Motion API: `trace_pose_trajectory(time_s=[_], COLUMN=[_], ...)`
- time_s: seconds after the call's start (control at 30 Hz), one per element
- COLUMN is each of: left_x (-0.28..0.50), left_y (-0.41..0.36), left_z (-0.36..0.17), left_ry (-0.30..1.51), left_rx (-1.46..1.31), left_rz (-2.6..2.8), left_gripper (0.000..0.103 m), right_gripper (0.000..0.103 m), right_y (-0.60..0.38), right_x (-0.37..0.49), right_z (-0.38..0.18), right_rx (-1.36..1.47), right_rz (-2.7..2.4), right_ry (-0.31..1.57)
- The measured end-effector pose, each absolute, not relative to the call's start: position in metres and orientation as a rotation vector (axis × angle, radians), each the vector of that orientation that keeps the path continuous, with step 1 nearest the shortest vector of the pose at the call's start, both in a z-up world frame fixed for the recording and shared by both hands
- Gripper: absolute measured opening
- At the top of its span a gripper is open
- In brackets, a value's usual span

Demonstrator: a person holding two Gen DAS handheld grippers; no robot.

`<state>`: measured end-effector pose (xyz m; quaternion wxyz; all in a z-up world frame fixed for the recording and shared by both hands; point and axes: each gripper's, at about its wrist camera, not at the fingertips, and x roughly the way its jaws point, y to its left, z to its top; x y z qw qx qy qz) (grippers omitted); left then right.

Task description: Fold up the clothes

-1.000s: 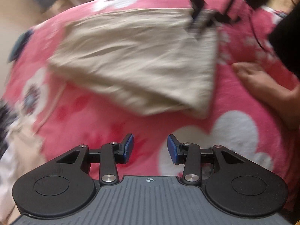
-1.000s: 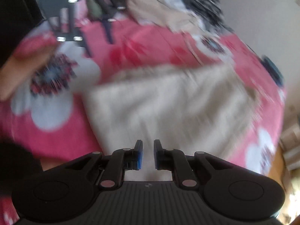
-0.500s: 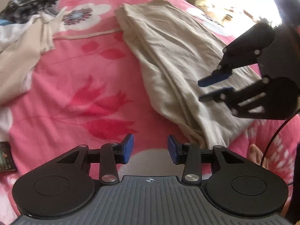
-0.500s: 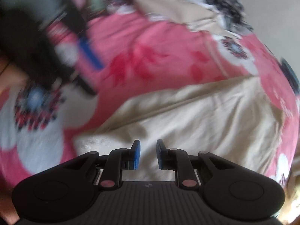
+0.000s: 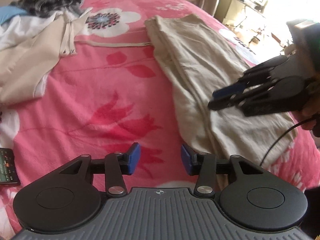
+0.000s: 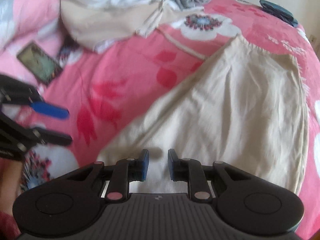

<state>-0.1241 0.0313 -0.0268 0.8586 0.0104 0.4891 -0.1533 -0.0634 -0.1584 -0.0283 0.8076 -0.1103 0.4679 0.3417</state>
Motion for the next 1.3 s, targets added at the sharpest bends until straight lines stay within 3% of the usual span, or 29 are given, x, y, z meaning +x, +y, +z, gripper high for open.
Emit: trace_pose_trajectory(time_s=[0.37, 0.47, 0.63, 0.87, 1.1, 1.3], left_x=[-0.086, -0.079, -0.071, -0.055, -0.042, -0.044], left_y=[0.059, 0.063, 0.073, 0.085, 0.076, 0.059], left_z=[-0.032, -0.033, -0.038, -0.053, -0.068, -0.071], left_ry=[0.953, 0.935, 0.925, 0.945, 0.997, 0.997], left_rx=[0.024, 0.030, 0.013, -0.053, -0.115, -0.121], left_rz=[-0.293, -0.313, -0.346, -0.396, -0.479, -0.537], left_gripper=[0.053, 0.053, 0.053, 0.053, 0.053, 0.054], right_gripper=[0.029, 0.041, 0.041, 0.041, 0.041, 0.041], right_y=[-0.126, -0.117, -0.106, -0.134, -0.165, -0.154], right_x=[-0.039, -0.027, 0.000, -0.005, -0.064, -0.104], right_z=[-0.005, -0.008, -0.027, -0.058, -0.003, -0.008], right_rx=[-0.355, -0.291, -0.188, 0.131, 0.005, -0.097], right_rz=[0.833, 0.914, 0.994, 0.910, 0.770, 0.653], right_ry=[0.649, 0.671, 0.830, 1.210, 1.152, 1.226])
